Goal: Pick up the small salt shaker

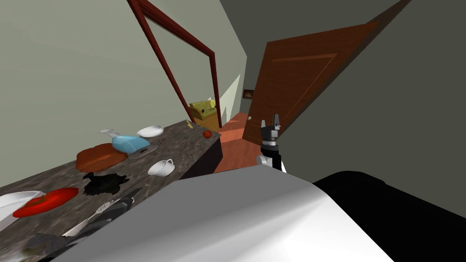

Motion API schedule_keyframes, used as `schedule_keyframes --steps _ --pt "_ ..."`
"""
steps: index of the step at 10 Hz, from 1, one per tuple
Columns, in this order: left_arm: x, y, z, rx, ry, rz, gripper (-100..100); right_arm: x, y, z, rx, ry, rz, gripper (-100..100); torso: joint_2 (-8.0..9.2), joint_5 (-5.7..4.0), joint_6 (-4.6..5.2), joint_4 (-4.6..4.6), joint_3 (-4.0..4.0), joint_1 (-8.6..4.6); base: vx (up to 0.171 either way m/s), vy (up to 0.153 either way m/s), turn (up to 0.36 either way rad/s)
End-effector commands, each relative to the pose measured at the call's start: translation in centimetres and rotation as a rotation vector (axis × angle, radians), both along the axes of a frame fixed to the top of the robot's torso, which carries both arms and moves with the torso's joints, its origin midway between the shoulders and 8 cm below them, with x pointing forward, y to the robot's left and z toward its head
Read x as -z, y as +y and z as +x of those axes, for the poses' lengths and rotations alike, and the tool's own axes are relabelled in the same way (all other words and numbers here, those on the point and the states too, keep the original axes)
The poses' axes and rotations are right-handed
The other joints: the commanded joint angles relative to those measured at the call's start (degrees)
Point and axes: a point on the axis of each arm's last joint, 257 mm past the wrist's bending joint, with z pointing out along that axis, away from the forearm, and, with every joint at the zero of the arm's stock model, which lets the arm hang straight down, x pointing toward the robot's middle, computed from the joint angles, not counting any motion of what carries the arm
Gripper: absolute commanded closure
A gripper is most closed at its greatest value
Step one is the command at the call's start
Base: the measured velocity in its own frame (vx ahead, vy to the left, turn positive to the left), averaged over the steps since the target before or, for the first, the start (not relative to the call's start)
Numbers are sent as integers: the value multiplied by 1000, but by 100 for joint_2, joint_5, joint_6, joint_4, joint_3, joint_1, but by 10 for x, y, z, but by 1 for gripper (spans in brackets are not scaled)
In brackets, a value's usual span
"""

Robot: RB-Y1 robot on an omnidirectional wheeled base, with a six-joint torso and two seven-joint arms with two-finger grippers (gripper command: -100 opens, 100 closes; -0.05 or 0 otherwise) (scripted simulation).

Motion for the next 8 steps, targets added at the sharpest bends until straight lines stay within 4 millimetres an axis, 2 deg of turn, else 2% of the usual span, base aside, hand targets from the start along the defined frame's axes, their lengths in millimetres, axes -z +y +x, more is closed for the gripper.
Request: schedule_keyframes --steps 1,2,5,8 --pt "7 10 -22 -18 83 9 -100 0 0 0 0 0 0 0 0 0 0 0 0 0 25 6 -164" --pt "8 10 -23 -20 86 10 -100 0 0 0 0 0 0 0 2 -1 3 0 1 -1 24 10 -77" --pt "16 32 -75 -58 270 32 -100 0 0 0 0 0 0 0 -3 0 4 -1 -2 1 41 12 -209" --pt "16 48 -120 -91 427 52 -100 0 0 0 0 0 0 0 -6 1 2 -2 -4 4 45 19 -188"
